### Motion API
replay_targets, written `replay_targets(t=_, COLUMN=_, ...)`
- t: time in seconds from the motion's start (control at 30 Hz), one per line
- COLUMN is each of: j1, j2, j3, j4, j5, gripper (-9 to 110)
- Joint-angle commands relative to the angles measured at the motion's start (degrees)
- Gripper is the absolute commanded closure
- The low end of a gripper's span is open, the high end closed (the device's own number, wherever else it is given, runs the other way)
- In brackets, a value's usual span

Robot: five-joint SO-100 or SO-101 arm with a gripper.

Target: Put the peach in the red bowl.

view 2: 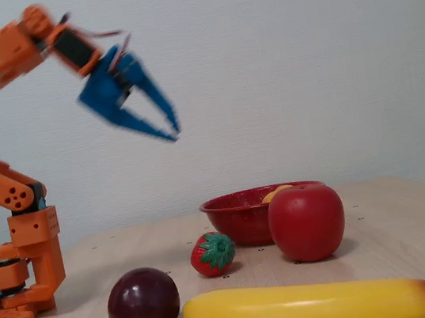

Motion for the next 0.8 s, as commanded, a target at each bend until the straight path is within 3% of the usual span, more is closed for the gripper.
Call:
replay_targets(t=0.0, j1=-3.3, j2=8.1, j3=5.7, j4=0.2, j5=-1.7, gripper=101)
replay_targets(t=0.37, j1=-9.5, j2=38.8, j3=38.2, j4=-0.1, j5=-1.1, gripper=101)
replay_targets(t=0.77, j1=-9.1, j2=42.9, j3=59.5, j4=-16.0, j5=-3.3, gripper=101)
